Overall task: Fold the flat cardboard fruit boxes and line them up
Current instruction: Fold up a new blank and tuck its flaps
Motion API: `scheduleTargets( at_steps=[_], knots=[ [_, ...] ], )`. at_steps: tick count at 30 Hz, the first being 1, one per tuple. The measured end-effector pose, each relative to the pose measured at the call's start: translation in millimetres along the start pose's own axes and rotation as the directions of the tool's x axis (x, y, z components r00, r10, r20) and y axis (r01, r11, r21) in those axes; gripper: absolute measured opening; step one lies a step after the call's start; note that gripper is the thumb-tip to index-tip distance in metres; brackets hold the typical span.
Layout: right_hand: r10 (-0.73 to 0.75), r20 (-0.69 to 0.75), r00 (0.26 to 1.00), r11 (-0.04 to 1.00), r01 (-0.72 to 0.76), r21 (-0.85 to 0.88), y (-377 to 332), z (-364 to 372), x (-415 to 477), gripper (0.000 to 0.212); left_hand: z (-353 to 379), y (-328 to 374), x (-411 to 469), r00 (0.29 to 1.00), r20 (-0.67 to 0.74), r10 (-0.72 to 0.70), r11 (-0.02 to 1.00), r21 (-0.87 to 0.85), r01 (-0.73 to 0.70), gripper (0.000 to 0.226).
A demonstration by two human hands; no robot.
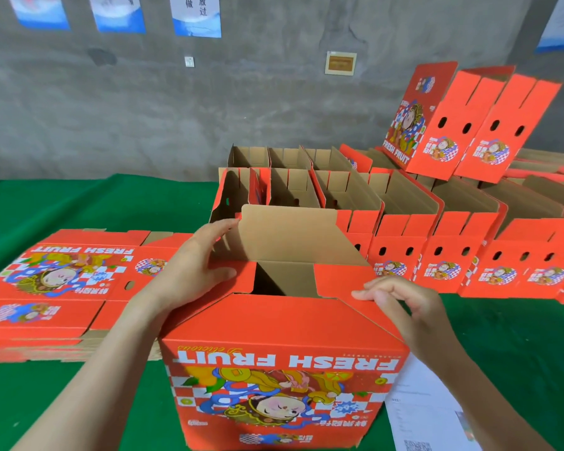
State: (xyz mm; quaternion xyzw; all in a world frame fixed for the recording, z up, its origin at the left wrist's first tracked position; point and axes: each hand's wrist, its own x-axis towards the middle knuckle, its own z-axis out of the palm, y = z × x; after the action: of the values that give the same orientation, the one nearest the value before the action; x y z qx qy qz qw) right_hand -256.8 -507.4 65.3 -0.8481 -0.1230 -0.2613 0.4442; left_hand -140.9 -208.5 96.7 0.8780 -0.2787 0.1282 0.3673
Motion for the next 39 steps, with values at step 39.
scheduleTargets(
  at_steps=[39],
  knots=[
    [0.477, 0.185, 0.859, 0.759, -0.296, -0.580, -13, 23, 48, 0.060, 10, 16, -6, 0.945, 0.264, -0.192, 0.918, 0.388, 0.078, 0.070]
  ],
)
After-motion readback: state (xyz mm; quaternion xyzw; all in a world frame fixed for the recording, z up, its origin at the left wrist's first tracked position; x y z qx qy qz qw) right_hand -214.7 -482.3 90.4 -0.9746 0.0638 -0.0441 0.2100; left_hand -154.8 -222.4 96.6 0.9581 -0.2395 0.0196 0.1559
